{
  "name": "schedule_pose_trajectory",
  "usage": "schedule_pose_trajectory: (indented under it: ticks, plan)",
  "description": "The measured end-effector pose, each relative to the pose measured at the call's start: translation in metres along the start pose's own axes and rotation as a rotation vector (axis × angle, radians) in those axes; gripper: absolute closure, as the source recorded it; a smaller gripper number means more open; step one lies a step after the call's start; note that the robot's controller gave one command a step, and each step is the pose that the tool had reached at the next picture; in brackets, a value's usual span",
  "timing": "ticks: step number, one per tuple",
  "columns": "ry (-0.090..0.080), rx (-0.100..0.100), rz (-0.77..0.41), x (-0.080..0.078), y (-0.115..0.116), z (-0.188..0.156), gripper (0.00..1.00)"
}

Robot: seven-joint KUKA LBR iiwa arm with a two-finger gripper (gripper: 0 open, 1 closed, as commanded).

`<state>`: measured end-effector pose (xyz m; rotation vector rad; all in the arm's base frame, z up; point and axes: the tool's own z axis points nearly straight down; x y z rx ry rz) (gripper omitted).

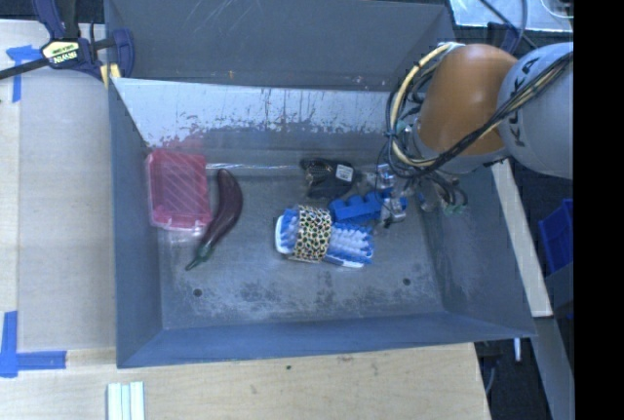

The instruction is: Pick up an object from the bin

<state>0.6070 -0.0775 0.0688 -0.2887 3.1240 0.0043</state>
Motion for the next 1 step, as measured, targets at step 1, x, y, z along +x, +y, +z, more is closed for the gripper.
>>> schedule_pose_trajectory:
  ticks: [1]
  plan:
    - [0.0,0.0,0.0,0.0,0.0,0.0,1.0]
